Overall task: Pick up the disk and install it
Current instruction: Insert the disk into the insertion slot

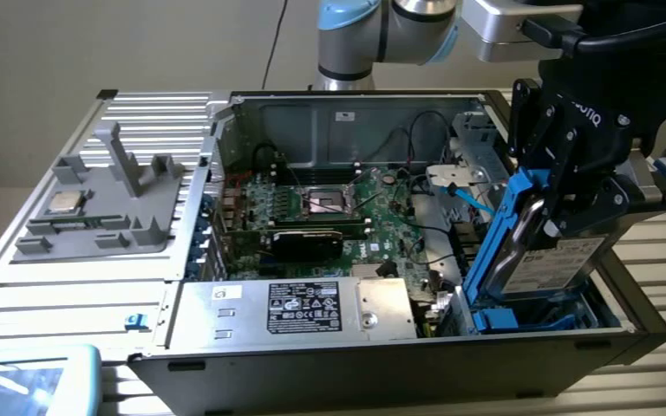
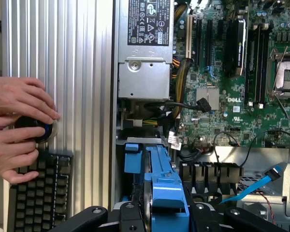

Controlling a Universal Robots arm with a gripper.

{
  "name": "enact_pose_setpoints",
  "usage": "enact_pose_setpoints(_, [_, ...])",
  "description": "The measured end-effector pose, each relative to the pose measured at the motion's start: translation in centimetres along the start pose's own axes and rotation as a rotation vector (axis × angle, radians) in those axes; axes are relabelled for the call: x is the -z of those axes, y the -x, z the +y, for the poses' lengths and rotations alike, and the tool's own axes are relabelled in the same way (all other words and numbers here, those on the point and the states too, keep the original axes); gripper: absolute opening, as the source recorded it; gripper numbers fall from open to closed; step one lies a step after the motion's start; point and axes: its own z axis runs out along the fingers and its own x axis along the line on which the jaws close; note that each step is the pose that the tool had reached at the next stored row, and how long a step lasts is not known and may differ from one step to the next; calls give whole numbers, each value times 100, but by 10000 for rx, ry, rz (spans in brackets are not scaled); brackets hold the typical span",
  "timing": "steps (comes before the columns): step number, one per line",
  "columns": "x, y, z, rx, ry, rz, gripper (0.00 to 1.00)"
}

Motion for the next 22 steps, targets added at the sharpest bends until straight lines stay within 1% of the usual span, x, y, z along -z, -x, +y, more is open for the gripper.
enact_pose_setpoints(22, [15, 0, -1, -44, -1, 3, 37])
